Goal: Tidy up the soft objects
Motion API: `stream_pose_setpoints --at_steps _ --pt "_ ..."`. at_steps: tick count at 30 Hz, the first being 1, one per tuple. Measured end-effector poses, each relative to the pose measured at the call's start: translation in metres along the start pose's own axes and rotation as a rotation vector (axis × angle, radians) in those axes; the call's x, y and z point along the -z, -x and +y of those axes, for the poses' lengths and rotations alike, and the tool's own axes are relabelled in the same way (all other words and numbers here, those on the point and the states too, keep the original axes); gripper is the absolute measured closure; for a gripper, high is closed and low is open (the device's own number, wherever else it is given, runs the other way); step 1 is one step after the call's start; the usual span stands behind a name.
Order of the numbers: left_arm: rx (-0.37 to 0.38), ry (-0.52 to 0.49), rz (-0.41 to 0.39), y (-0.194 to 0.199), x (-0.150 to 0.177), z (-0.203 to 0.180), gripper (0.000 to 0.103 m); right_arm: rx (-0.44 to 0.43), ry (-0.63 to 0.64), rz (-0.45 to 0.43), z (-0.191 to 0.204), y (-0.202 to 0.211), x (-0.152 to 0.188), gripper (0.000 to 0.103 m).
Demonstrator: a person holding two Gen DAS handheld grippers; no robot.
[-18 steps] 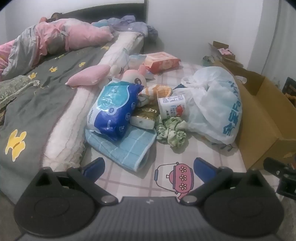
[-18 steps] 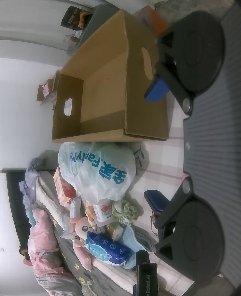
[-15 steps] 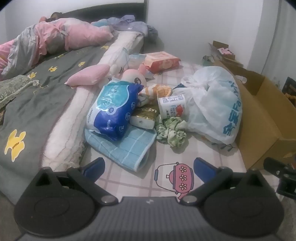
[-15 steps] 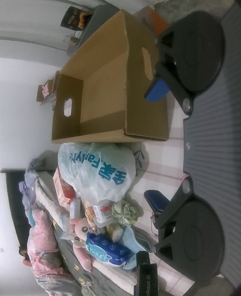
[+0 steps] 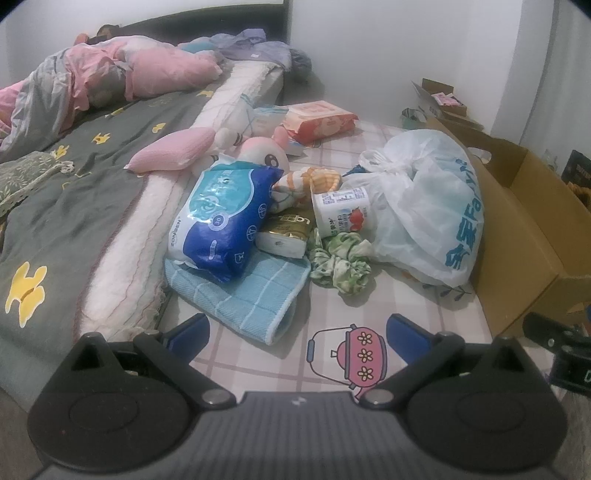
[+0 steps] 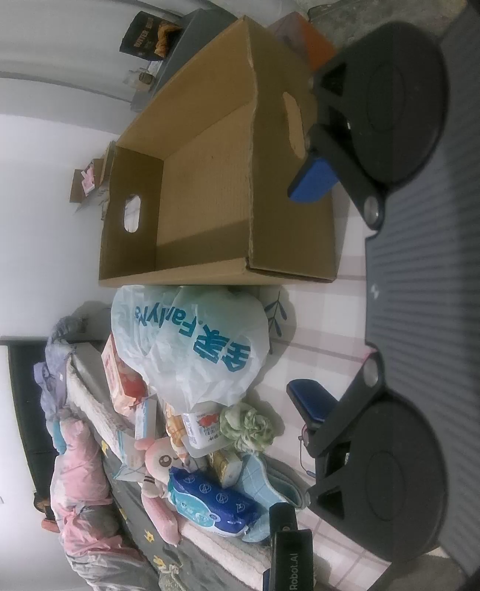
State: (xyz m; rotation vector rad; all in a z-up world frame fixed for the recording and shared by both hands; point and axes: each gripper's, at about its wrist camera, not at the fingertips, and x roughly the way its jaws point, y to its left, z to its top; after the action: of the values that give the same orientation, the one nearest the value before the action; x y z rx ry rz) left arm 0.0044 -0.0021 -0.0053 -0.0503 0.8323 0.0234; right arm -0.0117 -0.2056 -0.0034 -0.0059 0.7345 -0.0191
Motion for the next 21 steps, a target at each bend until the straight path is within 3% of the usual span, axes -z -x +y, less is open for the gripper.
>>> stream_pose_setpoints --at_steps 9,21 --pt "0.019 -0.009 0.030 -0.0023 -0.0038 -0.0011 0.001 0.001 0.003 0.004 0.0015 -0.0026 -0.0013 0.001" --pt "-0.030 -0.054 0.038 -0.0023 -0.0052 -0.0009 0.001 -0.001 0.008 0.000 0.0051 -0.0032 -0.0023 0.001"
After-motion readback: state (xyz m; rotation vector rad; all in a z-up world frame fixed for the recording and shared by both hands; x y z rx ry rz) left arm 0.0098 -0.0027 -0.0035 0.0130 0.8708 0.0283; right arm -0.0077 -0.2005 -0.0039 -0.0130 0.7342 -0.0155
